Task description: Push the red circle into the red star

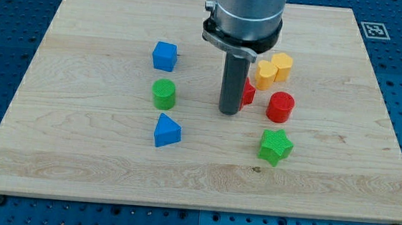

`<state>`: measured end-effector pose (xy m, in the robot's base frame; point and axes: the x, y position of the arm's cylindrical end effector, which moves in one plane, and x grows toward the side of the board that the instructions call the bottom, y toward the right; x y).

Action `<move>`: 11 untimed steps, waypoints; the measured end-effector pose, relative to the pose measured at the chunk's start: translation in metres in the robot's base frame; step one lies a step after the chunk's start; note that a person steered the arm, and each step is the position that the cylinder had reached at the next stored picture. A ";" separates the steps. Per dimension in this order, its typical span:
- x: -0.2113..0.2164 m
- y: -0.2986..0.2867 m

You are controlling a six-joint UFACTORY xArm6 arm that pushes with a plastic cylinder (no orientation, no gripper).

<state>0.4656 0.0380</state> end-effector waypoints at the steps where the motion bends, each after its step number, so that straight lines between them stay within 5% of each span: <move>1: -0.017 0.000; 3: -0.037 -0.004; 5: 0.040 0.037; 7: 0.038 0.101; 10: -0.019 0.080; 11: 0.004 0.084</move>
